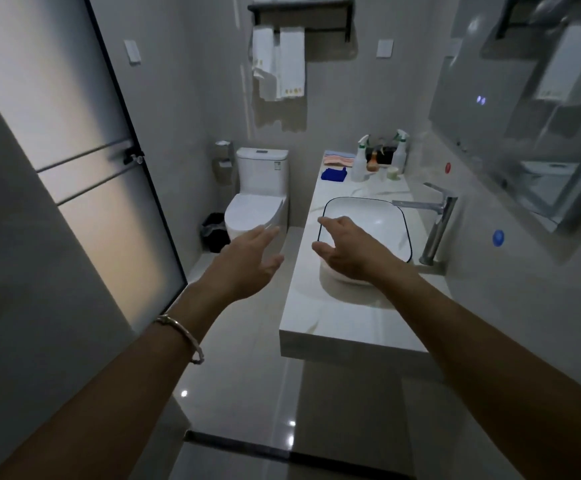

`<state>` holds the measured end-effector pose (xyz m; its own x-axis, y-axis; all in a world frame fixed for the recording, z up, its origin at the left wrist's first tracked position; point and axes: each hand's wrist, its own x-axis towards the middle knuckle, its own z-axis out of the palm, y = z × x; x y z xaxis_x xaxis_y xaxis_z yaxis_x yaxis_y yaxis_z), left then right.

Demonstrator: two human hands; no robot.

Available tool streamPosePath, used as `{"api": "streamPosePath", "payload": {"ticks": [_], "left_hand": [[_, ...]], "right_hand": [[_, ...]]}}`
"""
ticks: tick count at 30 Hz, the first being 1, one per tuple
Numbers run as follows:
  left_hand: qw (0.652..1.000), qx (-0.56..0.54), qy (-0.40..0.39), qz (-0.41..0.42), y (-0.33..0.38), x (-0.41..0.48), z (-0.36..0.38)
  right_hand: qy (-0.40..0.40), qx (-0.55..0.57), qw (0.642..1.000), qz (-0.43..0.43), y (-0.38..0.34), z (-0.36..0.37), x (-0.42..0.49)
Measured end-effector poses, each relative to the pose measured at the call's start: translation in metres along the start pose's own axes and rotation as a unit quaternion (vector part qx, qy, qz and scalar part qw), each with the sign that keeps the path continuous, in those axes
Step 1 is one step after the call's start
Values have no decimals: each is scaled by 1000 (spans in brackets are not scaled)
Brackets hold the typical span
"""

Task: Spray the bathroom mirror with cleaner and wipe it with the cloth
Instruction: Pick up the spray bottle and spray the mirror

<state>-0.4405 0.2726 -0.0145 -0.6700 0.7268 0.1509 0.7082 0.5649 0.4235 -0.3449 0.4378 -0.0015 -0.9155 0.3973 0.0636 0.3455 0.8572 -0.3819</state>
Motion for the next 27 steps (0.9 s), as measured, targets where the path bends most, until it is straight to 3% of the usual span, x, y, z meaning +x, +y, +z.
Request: {"api": "streamPosePath", "payload": {"ticks": [4, 11, 19, 23, 27], "left_hand": [[999, -13, 20, -40, -15, 48, 1], [996, 27, 2, -87, -55, 109, 1], [999, 4, 2, -34, -137, 237, 9], [1000, 8, 2, 4, -187, 317, -2], [999, 27, -24, 7, -255, 391, -21]], "right_hand": [[-6, 5, 1000, -29, 16, -13, 64], [-60, 33, 995, -77, 9, 27, 153], [-47, 14, 997, -51, 12, 36, 266], [-13, -4, 1000, -16, 5, 50, 349], [-28, 11, 999, 18, -21, 77, 438]]}}
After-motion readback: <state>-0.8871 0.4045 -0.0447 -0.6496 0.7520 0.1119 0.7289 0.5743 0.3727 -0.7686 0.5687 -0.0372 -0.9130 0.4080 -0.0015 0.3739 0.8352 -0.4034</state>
